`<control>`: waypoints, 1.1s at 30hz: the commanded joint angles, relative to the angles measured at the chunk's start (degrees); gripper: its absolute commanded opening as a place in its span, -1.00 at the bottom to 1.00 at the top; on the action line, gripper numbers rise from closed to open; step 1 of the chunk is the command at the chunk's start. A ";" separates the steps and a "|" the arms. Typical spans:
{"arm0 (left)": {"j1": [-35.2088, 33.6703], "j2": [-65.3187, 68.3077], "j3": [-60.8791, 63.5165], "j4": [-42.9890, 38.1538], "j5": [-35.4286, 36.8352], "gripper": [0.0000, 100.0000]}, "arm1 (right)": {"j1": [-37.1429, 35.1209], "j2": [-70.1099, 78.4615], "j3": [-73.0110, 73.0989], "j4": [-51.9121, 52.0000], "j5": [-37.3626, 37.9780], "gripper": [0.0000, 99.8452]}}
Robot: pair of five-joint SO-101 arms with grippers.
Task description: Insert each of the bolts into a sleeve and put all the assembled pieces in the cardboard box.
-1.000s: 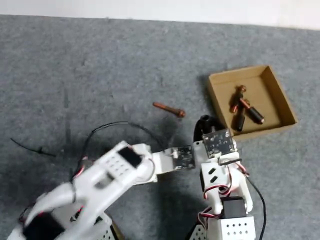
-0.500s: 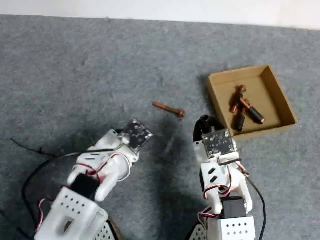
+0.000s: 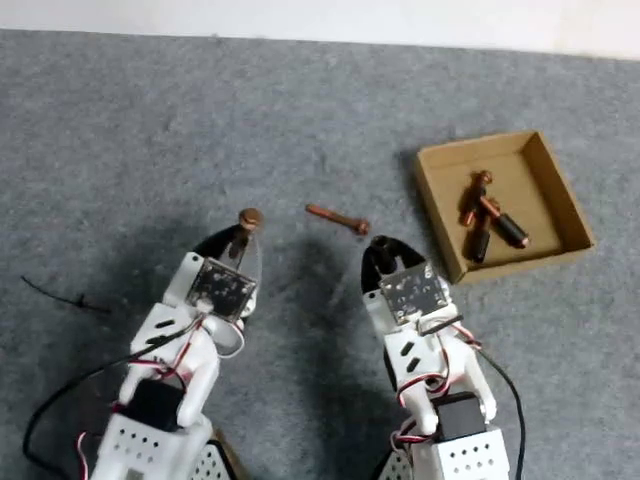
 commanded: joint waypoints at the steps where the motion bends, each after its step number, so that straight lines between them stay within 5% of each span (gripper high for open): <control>1: -1.10 -4.62 -0.48 -1.67 4.31 -0.99 | -0.57 -1.19 6.55 -0.13 0.00 -0.99; 10: -0.75 -3.56 -1.01 -6.24 23.12 -0.99 | -0.57 -1.27 6.55 -0.13 -0.26 -0.99; 17: 4.09 -3.56 -1.36 -6.51 32.53 -0.99 | -8.92 -1.27 6.64 0.84 -0.09 -0.99; 23: 5.93 -3.56 -0.84 -6.59 37.54 -0.99 | -9.36 -1.27 6.64 0.66 0.00 -0.99; 30: 7.69 -3.56 -0.57 -6.68 62.59 -0.99 | -15.16 -1.10 6.73 0.66 0.00 -0.99; 33: 10.77 -3.56 -0.22 -6.68 62.95 -0.99 | -16.13 -1.10 6.73 0.84 0.00 -0.99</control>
